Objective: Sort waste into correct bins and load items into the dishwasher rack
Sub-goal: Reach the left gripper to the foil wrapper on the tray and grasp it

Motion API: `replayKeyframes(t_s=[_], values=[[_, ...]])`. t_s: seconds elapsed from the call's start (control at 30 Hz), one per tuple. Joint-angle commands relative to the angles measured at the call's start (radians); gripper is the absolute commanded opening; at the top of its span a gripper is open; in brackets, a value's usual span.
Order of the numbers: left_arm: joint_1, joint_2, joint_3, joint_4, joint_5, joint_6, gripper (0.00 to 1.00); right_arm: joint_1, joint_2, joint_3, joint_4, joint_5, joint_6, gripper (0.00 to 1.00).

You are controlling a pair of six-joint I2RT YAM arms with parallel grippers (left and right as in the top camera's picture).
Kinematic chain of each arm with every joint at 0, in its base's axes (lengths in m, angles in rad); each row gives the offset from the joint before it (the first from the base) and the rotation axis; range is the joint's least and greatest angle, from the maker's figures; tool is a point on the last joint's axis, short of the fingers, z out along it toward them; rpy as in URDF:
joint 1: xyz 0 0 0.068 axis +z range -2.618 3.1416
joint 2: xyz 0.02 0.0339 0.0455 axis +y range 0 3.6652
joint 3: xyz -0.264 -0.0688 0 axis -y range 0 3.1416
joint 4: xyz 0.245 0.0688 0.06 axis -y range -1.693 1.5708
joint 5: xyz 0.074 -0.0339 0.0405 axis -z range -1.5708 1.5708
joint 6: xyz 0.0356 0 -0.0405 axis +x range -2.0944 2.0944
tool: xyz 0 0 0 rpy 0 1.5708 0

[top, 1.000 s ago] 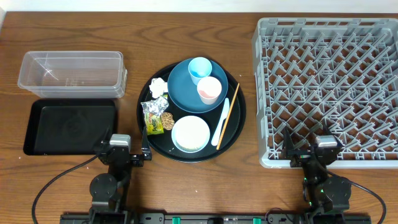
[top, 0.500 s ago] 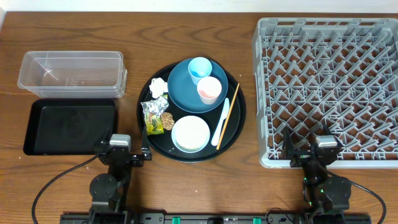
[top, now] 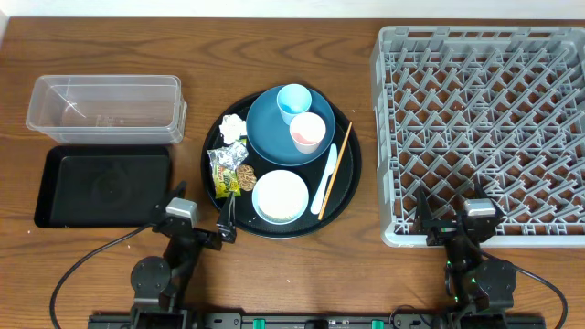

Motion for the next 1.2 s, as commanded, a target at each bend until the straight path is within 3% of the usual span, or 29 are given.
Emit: replayKeyframes(t_s=[0.0, 0.27, 0.5, 0.9, 1.17], values=[[0.004, -0.006, 0.078, -0.016, 0.043, -0.079, 0.98, 0.006, -0.004, -0.001, -0.005, 0.011, -0.008, 0.99], [0.004, 0.045, 0.314, -0.176, 0.016, -0.074, 0.98, 0.006, -0.004, -0.001, -0.005, 0.011, -0.008, 0.99], [0.004, 0.262, 0.597, -0.284, 0.009, -0.063, 0.98, 0.006, -0.004, -0.001, -0.005, 0.011, -0.008, 0.99], [0.004, 0.865, 1.241, -0.951, 0.003, -0.007, 0.98, 0.006, -0.004, -0.001, -0.004, 0.011, -0.008, 0.99], [0.004, 1.025, 1.272, -1.068, 0.012, -0.007, 0.98, 0.006, -0.004, -0.001, -0.005, 0.011, -0.008, 0.99]])
